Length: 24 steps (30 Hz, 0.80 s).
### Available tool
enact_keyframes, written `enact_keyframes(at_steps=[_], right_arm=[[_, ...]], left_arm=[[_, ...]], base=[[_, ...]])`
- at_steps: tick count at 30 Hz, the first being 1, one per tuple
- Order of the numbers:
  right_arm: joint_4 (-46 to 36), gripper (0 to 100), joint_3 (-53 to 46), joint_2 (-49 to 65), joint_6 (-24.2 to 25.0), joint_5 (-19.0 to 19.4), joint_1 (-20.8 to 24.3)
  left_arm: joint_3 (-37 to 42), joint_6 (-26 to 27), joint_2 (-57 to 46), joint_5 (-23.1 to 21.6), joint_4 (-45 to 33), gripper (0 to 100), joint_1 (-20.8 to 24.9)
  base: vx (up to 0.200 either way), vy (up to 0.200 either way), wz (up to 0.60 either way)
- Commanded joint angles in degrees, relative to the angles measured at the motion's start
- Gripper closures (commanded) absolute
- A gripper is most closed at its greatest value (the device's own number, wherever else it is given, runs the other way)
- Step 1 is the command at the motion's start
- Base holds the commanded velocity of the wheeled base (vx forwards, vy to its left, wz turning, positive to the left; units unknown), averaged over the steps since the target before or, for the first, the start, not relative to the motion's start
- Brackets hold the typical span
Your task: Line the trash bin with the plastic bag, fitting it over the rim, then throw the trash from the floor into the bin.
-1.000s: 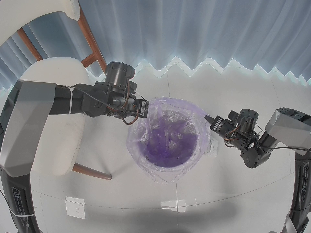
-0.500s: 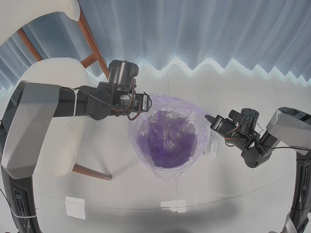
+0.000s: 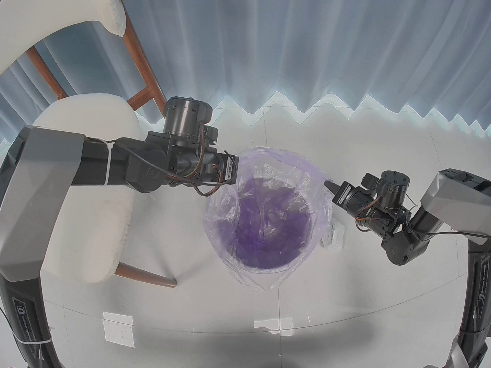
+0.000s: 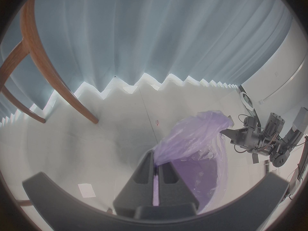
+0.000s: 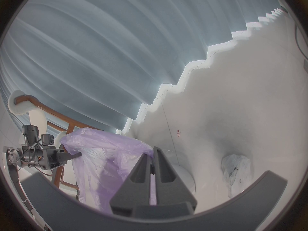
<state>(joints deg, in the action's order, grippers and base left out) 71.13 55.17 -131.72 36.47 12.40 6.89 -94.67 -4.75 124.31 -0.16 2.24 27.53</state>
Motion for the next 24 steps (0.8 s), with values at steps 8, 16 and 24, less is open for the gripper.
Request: enact_keyframes(at_steps=[8,16,24], right_arm=[[1.20,100,-2.18,0.41,-0.09,0.17,0.06],[2.43,100,-6.04,-0.29,-3.69,0.26,-0.03],[5.68,100,-10.17,-1.61,-6.77,1.31,0.06]], left_arm=[[0.63,-1.13,-0.38,1.30,0.31,100,0.25],[6.78,-3.07,-2.14,3.15,-0.05,100,0.51],[14.43,-3.07,-4.95,3.15,-1.72,100,1.21]], base=[[0.200,0.000,0.00],[0.050,0.000,0.00],[0.000,0.000,0.00]])
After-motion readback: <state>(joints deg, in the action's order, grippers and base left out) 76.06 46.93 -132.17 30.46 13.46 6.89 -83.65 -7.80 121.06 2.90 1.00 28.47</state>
